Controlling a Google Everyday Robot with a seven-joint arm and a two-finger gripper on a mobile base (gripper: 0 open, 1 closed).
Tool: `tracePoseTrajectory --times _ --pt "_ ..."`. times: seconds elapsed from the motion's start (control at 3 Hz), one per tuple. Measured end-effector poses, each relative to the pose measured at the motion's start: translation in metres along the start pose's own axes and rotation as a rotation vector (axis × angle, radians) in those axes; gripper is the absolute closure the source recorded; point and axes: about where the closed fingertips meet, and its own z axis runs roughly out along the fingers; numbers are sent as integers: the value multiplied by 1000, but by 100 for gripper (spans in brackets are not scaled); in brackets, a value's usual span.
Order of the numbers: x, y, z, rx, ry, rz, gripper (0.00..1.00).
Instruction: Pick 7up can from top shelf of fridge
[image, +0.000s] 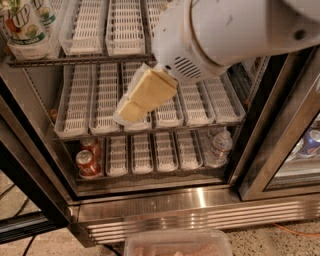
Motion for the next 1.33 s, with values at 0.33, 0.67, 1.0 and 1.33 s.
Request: tracePoseTrajectory --times 0.33,0.67,1.0,1.33 --pt "6 -26 46 44 -56 31 0" --pt "13 -44 69 75 -103 65 0" --pt "5 -55 78 119 -176 133 0" --pt "-3 -51 77 124 -188 124 0"
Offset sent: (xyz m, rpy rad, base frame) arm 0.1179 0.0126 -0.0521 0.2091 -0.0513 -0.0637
